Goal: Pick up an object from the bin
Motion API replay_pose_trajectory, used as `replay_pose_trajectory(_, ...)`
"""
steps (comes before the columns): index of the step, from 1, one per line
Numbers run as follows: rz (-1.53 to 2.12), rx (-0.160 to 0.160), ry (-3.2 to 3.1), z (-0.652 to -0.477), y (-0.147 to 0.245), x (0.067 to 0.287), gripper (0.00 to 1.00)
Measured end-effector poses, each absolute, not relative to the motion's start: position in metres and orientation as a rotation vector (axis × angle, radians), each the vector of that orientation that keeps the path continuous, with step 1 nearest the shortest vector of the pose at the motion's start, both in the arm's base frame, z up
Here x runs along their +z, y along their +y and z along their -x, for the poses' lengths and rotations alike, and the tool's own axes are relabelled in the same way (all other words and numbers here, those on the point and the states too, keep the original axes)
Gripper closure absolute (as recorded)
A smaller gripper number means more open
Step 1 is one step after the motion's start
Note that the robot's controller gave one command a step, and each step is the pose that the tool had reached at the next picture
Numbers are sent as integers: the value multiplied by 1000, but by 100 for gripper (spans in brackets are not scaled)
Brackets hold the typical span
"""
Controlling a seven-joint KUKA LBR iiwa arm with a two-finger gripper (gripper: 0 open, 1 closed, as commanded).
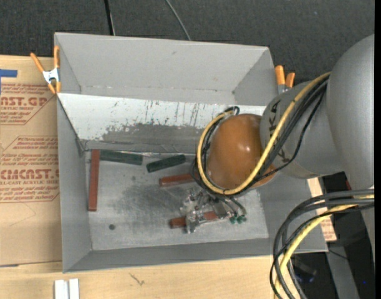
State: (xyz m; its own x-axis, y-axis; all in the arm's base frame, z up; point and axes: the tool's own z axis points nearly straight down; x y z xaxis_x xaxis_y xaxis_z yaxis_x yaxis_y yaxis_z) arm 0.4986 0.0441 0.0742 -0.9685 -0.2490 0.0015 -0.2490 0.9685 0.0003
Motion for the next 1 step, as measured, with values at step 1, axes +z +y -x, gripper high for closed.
replay_pose_trajectory(1, -492, -1, -3105, -502, 42, 209, 100)
